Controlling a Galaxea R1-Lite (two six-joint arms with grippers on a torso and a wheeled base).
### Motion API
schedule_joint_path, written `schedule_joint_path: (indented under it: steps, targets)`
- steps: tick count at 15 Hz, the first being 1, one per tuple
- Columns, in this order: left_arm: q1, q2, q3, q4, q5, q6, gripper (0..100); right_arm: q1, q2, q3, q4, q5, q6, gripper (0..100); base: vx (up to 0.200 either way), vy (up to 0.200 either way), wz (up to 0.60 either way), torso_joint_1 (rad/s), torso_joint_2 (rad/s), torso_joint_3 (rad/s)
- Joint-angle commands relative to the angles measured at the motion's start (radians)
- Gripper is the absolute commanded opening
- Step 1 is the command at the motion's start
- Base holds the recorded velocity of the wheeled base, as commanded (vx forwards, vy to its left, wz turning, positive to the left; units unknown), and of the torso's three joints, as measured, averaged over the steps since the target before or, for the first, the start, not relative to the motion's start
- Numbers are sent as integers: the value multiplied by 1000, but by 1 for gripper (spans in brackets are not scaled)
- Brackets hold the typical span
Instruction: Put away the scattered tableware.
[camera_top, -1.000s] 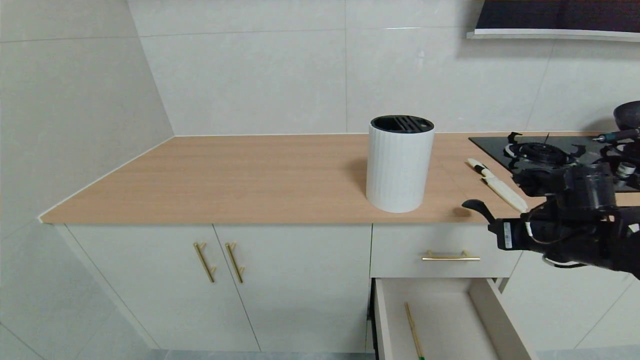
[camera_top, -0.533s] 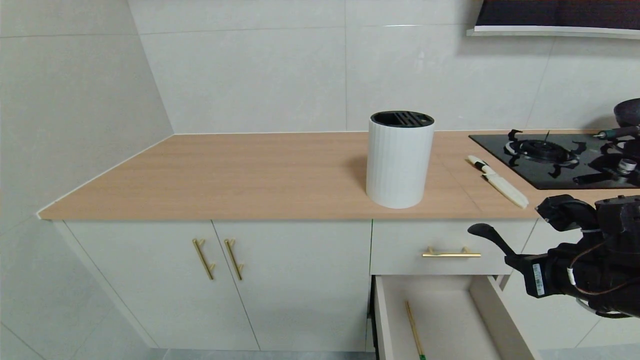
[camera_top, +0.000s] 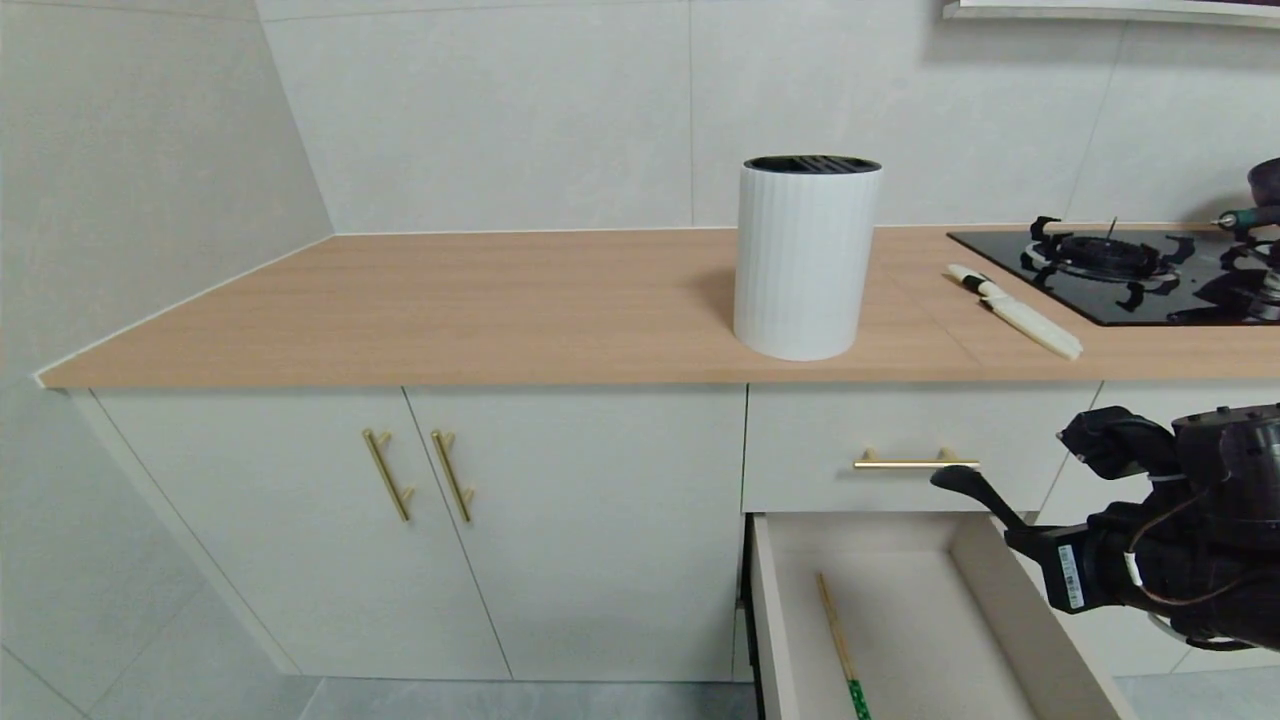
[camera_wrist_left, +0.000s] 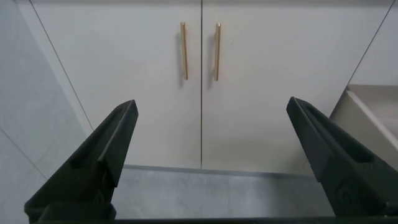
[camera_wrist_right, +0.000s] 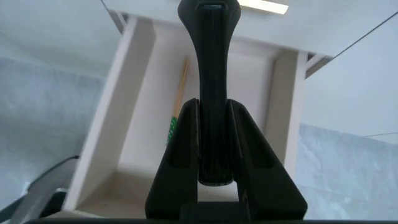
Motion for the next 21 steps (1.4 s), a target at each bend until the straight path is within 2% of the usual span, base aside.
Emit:
schedule_joint_path:
  steps: [1,10,16,18,21]
  targets:
    - [0,0,0,0,1,0,100,6,17,1,1,-1,0,0,0,0,0,-178,471,286]
    - [0,0,0,0,1,0,100,20,57,10,0,-2,-1,0,0,0,0,-138,436,294]
    - [0,0,0,0,1,0,100,26,98,11,-2,-2,0,0,0,0,0,-11,43,28]
    - [0,0,0,0,1,0,100,31,196,-1,-13,-4,7,0,0,0,0,0,0,0]
    - [0,0,0,0,1,0,100,41,362,-10,-106,-5,71,0,0,0,0,0,0,0]
